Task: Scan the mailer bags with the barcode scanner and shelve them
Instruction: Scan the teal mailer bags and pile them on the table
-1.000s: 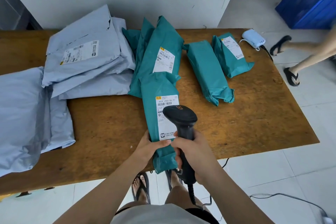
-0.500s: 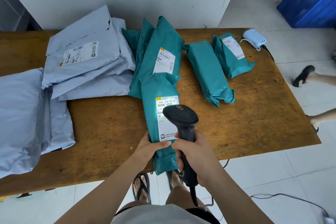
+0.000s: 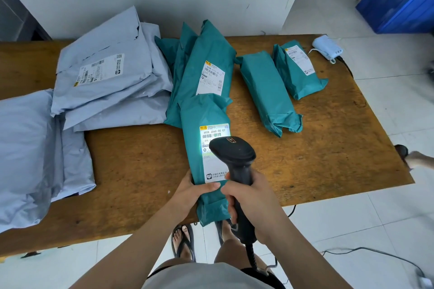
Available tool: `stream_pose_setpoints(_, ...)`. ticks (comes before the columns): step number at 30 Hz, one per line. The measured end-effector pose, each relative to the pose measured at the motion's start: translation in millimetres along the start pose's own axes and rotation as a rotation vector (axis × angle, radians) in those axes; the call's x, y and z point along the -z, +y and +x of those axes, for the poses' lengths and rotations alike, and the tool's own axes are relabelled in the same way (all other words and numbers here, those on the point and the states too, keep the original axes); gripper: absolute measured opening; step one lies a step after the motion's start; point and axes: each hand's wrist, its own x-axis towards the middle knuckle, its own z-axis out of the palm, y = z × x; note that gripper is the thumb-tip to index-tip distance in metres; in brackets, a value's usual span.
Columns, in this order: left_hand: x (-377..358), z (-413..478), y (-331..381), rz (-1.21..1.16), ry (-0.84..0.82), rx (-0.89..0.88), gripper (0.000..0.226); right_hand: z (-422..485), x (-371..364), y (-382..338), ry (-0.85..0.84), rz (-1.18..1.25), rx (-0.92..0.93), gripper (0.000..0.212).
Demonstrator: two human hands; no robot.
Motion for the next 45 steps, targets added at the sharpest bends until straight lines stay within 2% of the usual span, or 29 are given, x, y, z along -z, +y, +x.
stream_pose_setpoints(6, -0.5, -0.5, 0.7, 0.011, -0.011, 0.009, 0.046, -2.8, -1.1, -2.1, 0.004, -0.007, -0.011, 0.006)
stream_pose_setpoints(10, 0.9, -1.8, 1.2, 0.011, -0.021, 0.002, 0.056, -12.1, -1.4, -8.2, -0.012, -0.010, 0.003, 0.007)
stream_pose_setpoints(14, 2.1, -2.7, 2.4, -0.008, -0.049, -0.012, 0.081, -24.8, -1.2, -14.5, -0.025, -0.007, 0.029, 0.009)
stream_pose_setpoints(18, 2.7, -4.0, 3.1, -0.025, -0.065, -0.015, 0.086, -31.3, -0.8, -16.8, -0.020, -0.012, 0.034, 0.012)
stream_pose_setpoints(22, 3.1, -4.6, 3.3, -0.019, -0.055, -0.004, 0.071, -32.0, -0.9, -16.3, -0.026, -0.018, 0.017, 0.011)
stream_pose_setpoints(25, 2.4, -4.5, 3.8, -0.019, -0.052, 0.000, 0.085, -32.4, -0.5, -16.0, -0.029, -0.011, 0.016, 0.010)
stream_pose_setpoints(30, -2.3, -6.3, 6.4, 0.014, -0.006, -0.007, 0.054, -32.9, 1.2, -15.7, -0.021, 0.017, 0.036, 0.012)
stream_pose_setpoints(36, -23.2, -7.3, 35.3, 0.013, -0.060, -0.094, 0.041, -23.0, 23.3, -16.1, 0.156, 0.109, 0.062, 0.009)
stream_pose_setpoints(40, -46.0, 13.7, 75.3, -0.024, 0.004, -0.190, 0.029, -7.7, 50.7, -24.1, 0.211, 0.141, 0.060, 0.013)
stream_pose_setpoints(43, -64.6, 35.6, 99.7, 0.105, 0.027, -0.261, 0.030, 5.4, 76.2, -33.8, 0.187, 0.174, 0.040, 0.015)
stream_pose_setpoints(45, -75.8, 49.7, 111.3, 0.255, 0.117, -0.322, 0.032, 14.3, 94.3, -40.5, 0.159, 0.183, 0.042, 0.015)
